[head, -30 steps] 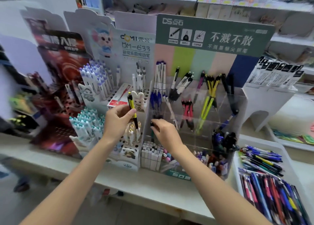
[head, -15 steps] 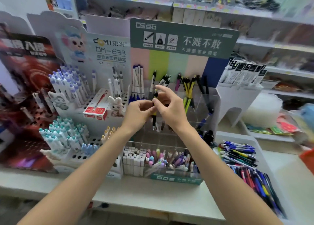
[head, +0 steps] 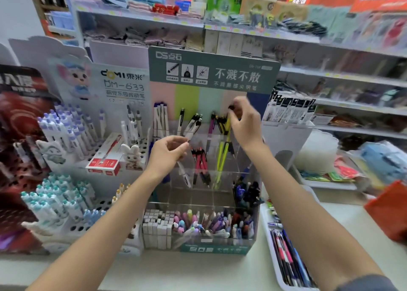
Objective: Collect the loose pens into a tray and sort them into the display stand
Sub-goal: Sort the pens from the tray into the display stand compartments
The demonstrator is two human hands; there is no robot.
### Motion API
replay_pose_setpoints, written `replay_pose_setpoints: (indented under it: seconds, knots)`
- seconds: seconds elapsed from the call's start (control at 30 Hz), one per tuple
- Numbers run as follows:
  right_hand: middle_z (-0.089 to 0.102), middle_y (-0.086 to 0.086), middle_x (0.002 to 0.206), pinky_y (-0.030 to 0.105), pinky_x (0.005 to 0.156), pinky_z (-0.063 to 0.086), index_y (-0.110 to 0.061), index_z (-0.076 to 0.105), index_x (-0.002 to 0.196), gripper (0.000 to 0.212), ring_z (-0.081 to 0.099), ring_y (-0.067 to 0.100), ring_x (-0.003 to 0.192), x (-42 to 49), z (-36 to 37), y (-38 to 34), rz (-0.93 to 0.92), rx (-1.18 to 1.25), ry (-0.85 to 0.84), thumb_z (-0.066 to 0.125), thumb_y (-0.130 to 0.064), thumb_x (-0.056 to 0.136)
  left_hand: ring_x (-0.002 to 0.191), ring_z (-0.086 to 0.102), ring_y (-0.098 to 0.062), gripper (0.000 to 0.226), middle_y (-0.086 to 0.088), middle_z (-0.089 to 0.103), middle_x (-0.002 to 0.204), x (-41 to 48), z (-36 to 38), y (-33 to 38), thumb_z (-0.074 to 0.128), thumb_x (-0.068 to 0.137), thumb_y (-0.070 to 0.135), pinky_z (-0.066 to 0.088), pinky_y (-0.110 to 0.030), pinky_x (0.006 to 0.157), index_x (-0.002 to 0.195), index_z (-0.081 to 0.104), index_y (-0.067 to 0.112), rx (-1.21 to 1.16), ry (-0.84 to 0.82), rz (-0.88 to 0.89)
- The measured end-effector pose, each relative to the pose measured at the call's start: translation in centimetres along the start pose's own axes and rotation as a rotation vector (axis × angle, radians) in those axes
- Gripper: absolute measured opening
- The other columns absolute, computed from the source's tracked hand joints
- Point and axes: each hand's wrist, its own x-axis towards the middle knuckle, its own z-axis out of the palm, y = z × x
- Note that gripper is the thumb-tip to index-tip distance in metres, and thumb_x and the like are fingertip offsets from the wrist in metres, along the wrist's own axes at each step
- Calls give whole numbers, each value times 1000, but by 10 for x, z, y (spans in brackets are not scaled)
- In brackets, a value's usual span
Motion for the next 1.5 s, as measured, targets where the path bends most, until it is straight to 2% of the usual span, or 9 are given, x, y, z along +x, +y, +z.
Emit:
replay_pose_setpoints:
  seconds: [0.07,0.23,0.47,0.7,0.83,0.93,1.07,1.33,1.5]
  knots:
    - [66,15,100,41,85,52,1,70,101,15,60,29,94,-9,8,7,-41,-101,-45,66,-3,88,72,71,-11,9,-2,75,87,0,0,0,71,91,15,60,-33,78,96,72,23,20,4,-1]
    - [64,12,101,33,89,45,-3,71,103,21,56,24,98,-21,-16,15,-92,-115,222,58,2,88,67,68,-10,5,-2,74,82,-7,16,9,70,91,16,56,-25,67,94,72,19,101,8,31]
    - [66,8,87,21,67,46,-3,69,93,17,56,14,73,-71,-82,78,-11,-55,154,55,3,86,62,63,-11,8,-5,72,76,-39,97,18,68,93,18,55,-28,60,86,71,15,193,-87,48]
    - [71,8,96,23,77,44,-6,71,98,18,63,21,86,-167,-167,184,324,-64,-227,58,1,88,62,63,-15,8,-6,68,71,-94,240,-12,67,93,11,55,-26,59,87,69,6,133,-162,-136]
    - [70,6,100,27,80,43,-11,72,100,19,62,24,95,-240,-209,241,507,-123,-521,59,-5,88,77,66,-17,4,-3,72,83,-125,311,-61,70,91,16,56,-37,81,92,72,13,252,-170,-255]
    - [66,5,115,30,96,41,-12,67,116,24,57,22,110,-287,-223,259,530,-108,-636,60,-14,93,112,62,-21,35,-5,67,121,-151,345,-96,64,94,30,47,-32,97,123,65,11,450,-217,-378]
    - [55,2,132,29,107,33,-14,55,132,38,46,18,124,-326,-224,266,528,-50,-669,59,-26,96,148,24,-32,91,-17,21,162,-184,375,-128,57,94,55,28,-44,119,156,14,3,683,-285,-621]
    - [54,0,129,21,103,28,-13,57,130,44,44,12,121,-343,-221,273,471,26,-590,58,-38,93,149,17,-35,105,-20,13,162,-191,409,-123,54,92,61,22,-46,119,155,-2,-1,930,-51,-684]
    - [57,-2,127,30,107,36,-14,58,127,47,47,12,121,-345,-220,274,461,53,-571,50,-45,92,137,37,-36,101,-25,34,150,-191,410,-134,46,92,67,34,-42,112,151,13,-8,1115,-80,-629]
